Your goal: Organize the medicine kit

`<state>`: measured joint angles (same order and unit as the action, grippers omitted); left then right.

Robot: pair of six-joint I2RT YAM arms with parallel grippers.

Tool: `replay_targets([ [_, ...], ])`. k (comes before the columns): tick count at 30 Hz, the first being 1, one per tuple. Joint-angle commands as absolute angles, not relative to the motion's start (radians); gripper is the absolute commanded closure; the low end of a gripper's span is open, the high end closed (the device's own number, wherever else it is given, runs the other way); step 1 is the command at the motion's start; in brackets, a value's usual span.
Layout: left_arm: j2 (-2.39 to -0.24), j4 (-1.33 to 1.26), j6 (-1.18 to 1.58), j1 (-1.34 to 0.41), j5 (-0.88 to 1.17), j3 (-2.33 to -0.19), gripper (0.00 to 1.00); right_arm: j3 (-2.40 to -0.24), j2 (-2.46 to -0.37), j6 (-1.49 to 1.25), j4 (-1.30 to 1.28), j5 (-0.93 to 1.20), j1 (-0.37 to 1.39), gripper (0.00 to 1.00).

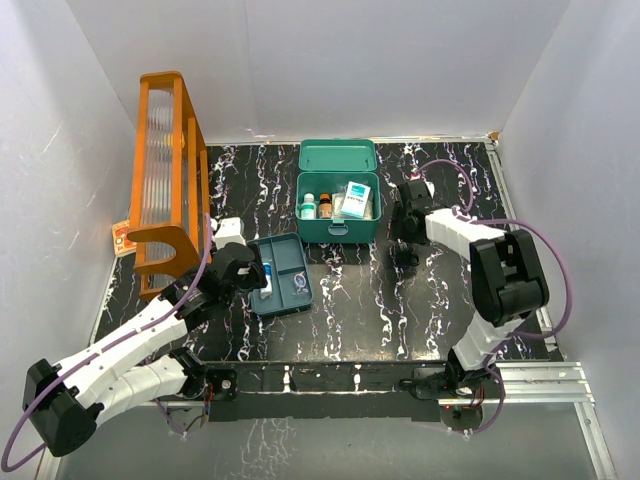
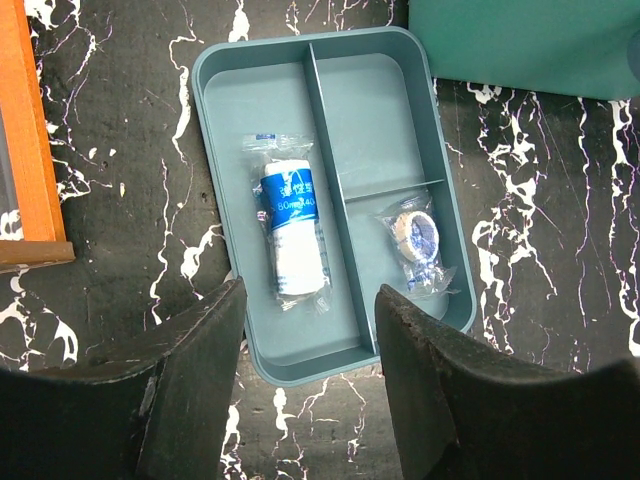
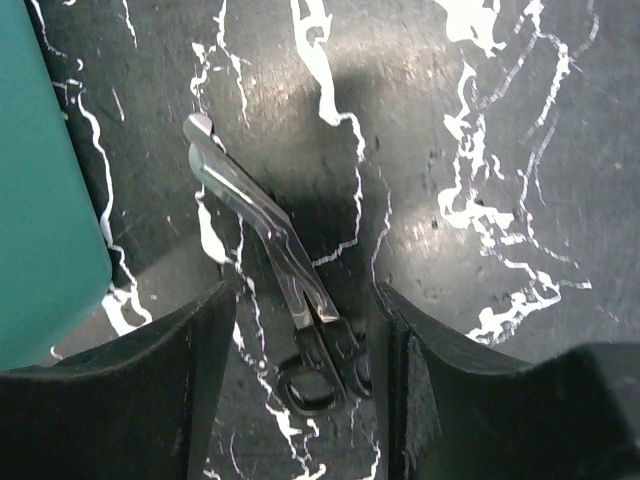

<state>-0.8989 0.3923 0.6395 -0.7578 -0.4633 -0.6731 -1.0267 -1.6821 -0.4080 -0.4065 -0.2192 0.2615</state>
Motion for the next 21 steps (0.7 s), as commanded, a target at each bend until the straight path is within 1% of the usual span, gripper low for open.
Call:
replay_targets([
  [1, -0.882, 0.409, 0.636, -0.762, -0.474, -0.693, 0.46, -1.114, -1.761, -0.34, -0.375, -0.141, 0.241, 0.49],
  [4, -0.888, 0.413, 0.637, -0.761, -0.473, -0.689, 0.45, -1.13, -1.805, -0.327, -0.387, -0.129, 0.241, 0.5],
  [8, -0.903, 0.416, 0.639, -0.762, -0.47, -0.686, 0.45, -1.128, -1.832, -0.313, -0.394, -0.127, 0.239, 0.56],
  [11, -0.914, 0.413, 0.639, -0.762, -0.466, -0.687, 0.45, -1.129, -1.843, -0.306, -0.406, -0.117, 0.234, 0.63],
  [16, -0.922, 0.406, 0.638, -0.763, -0.466, -0.686, 0.44, -1.122, -1.827, -0.318, -0.435, -0.119, 0.234, 0.81],
  [21, -0.93, 0.401, 0.637, -0.762, -0.462, -0.681, 0.44, -1.065, -1.753, -0.345, -0.436, -0.12, 0.234, 0.86],
])
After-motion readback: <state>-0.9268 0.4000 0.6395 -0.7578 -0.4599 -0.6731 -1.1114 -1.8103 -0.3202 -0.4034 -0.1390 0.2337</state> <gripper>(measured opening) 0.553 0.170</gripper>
